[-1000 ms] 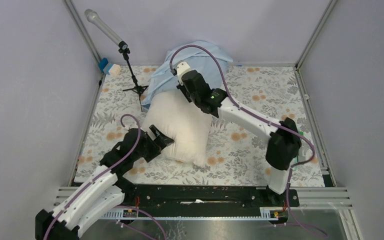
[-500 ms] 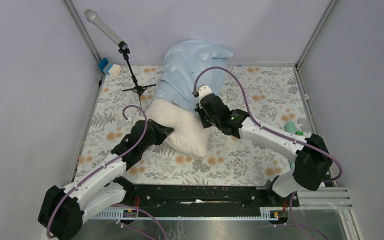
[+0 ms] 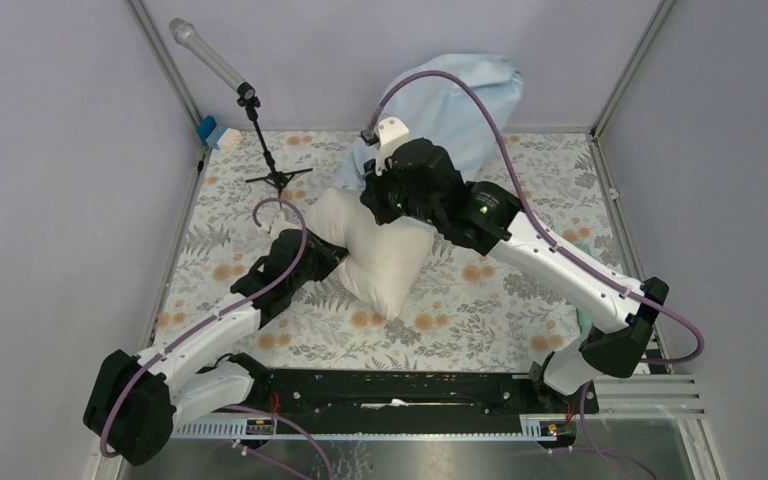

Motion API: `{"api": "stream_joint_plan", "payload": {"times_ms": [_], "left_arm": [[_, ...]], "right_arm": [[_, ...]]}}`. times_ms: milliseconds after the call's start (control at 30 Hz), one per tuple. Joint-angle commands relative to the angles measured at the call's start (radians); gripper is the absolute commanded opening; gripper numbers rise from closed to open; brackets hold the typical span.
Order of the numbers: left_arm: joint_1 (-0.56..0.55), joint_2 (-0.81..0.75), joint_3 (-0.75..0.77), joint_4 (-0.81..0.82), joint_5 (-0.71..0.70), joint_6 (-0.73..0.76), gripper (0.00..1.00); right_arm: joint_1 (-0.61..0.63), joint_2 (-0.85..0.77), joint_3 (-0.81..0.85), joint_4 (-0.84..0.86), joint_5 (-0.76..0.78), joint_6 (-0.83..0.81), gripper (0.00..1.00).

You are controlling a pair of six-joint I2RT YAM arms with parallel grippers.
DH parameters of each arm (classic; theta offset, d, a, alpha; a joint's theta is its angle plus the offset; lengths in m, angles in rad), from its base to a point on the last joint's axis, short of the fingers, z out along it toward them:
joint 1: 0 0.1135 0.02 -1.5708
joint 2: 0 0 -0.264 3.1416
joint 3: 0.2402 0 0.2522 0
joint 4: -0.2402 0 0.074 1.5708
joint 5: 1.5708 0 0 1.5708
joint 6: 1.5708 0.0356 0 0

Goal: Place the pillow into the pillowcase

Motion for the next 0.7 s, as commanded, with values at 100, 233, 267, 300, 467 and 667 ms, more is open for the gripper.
{"api": "stream_joint_plan", "payload": {"times_ms": [100,233,267,300,467,667], "left_arm": [[0.010,-0.114,0.135,0.004,-0.100,0.087,0.00],[0.010,-0.077,0.147,-0.002,-0.095,0.089,0.00],[0.010,-0.060,0.146,0.003,-0.086,0.086,0.00],[0.010,-0.043,0.148,0.005,-0.080,0.081,0.00],[0.011,-0.008,0.155,0.019,-0.081,0.077,0.00],[0.015,0.010,0.184,0.012,-0.089,0.092,0.00]], "right_arm": [[-0.026,-0.082,-0.285,0.130,0.049,0.064,0.04],[-0.047,-0.210,-0.474,0.186,0.134,0.088,0.46],[-0.047,-0.242,-0.503,0.188,0.155,0.094,0.59],[-0.047,-0.275,-0.533,0.183,0.177,0.108,0.69],[-0.046,-0.464,-0.741,0.161,0.331,0.206,0.88],[-0.046,-0.667,-1.072,0.241,0.304,0.335,0.78]]}}
